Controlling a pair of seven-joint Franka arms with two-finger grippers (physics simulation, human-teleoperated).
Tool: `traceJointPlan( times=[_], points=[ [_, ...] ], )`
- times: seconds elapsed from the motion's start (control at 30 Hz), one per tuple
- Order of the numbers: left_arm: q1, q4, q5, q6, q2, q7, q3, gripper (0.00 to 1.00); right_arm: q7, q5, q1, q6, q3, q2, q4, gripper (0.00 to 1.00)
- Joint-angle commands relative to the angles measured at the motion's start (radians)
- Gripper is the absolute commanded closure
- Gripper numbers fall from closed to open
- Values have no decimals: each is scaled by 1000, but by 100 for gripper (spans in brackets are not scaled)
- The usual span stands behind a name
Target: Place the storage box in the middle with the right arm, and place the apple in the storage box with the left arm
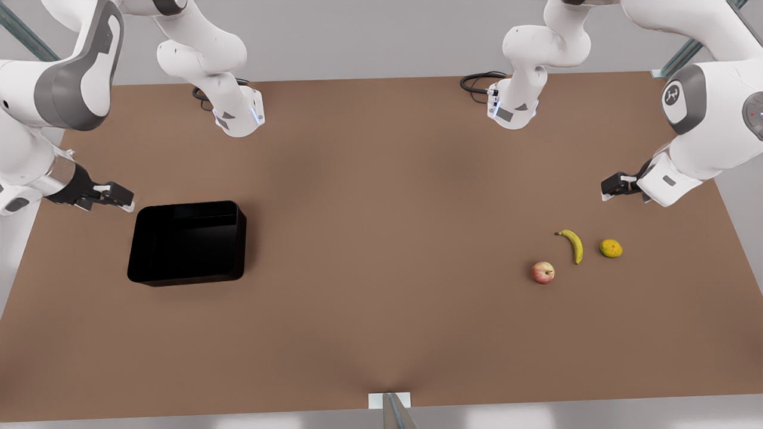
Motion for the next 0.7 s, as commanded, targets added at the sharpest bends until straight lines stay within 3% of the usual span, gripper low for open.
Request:
traceJointPlan(
  times=[0.0, 0.1, 0.17, 0.2, 0.23, 0.5, 0.67],
  points=[
    [1, 1, 0, 7, -1, 24, 1, 0, -22, -1, 5, -3, -1, 0, 1, 0],
    [-1, 1, 0, 5, -1, 24, 1, 0, -34, -30, -42, 5, -3, 54, -18, 0],
    [-1, -1, 0, -7, -1, 24, -1, 0, -324, -47, -122, 45, -56, 153, -21, 0],
    [1, -1, 0, -9, -1, 24, -1, 0, -633, -59, -170, 155, -67, 192, -44, 0],
    [1, -2, 0, -9, 2, 24, -1, 0, -753, -59, -176, 348, -99, 193, -124, 0],
    [-1, -4, 0, -15, 2, 24, -1, 0, -743, 2, -191, 898, -122, 144, -608, 0],
    [-1, -2, 0, -24, 0, 24, -1, 0, -755, 11, -202, 922, -121, 176, -668, 0]
  ],
)
